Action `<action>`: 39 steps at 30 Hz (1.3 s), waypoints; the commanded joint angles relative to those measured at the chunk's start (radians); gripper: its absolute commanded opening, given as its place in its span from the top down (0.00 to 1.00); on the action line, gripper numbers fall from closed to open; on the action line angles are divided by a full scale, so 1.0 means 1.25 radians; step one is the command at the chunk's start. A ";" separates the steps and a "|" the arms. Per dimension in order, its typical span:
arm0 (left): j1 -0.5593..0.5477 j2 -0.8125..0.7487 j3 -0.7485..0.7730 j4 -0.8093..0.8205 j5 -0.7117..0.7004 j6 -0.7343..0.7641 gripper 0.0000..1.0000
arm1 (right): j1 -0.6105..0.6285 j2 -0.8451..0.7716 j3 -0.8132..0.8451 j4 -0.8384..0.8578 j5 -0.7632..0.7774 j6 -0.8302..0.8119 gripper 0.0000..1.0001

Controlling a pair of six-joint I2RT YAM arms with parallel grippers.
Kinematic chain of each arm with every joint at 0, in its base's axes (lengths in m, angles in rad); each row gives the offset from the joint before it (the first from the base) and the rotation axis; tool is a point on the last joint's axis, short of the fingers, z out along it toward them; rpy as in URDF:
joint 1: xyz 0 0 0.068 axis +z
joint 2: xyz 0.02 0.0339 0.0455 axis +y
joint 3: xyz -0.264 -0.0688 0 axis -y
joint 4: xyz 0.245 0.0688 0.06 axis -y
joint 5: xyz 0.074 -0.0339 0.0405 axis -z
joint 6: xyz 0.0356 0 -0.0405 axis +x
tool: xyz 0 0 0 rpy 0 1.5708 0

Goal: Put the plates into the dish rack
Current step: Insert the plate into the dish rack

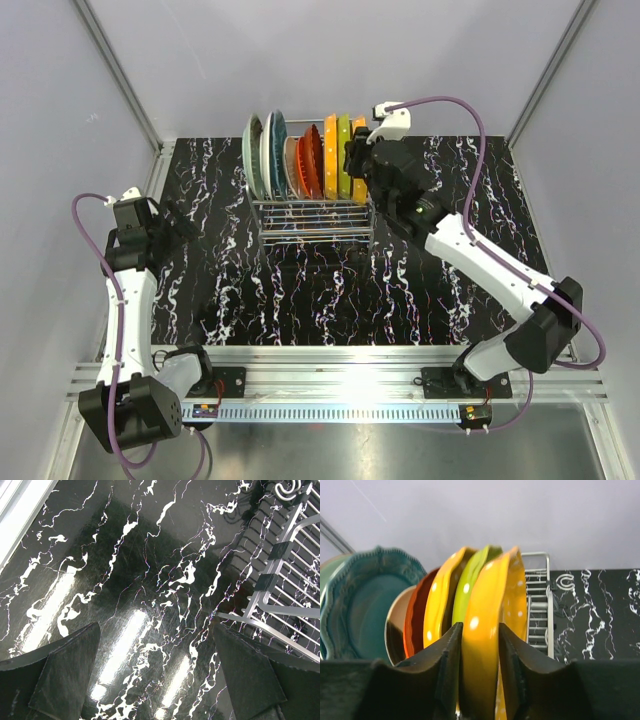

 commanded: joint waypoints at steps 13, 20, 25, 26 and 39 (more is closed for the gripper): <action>-0.003 -0.019 -0.003 0.042 0.020 0.017 0.01 | -0.038 0.044 0.103 0.114 -0.009 -0.010 0.53; -0.004 -0.021 -0.003 0.043 0.023 0.018 0.01 | -0.047 0.060 0.088 0.129 -0.011 -0.006 0.53; -0.002 -0.023 -0.006 0.043 0.025 0.017 0.01 | -0.058 0.087 0.103 0.131 -0.013 -0.005 0.53; -0.003 -0.023 -0.004 0.043 0.024 0.018 0.01 | -0.061 0.090 0.109 0.128 -0.013 -0.007 0.53; -0.004 -0.026 -0.006 0.045 0.030 0.018 0.01 | -0.088 0.162 0.153 0.107 -0.053 -0.008 0.52</action>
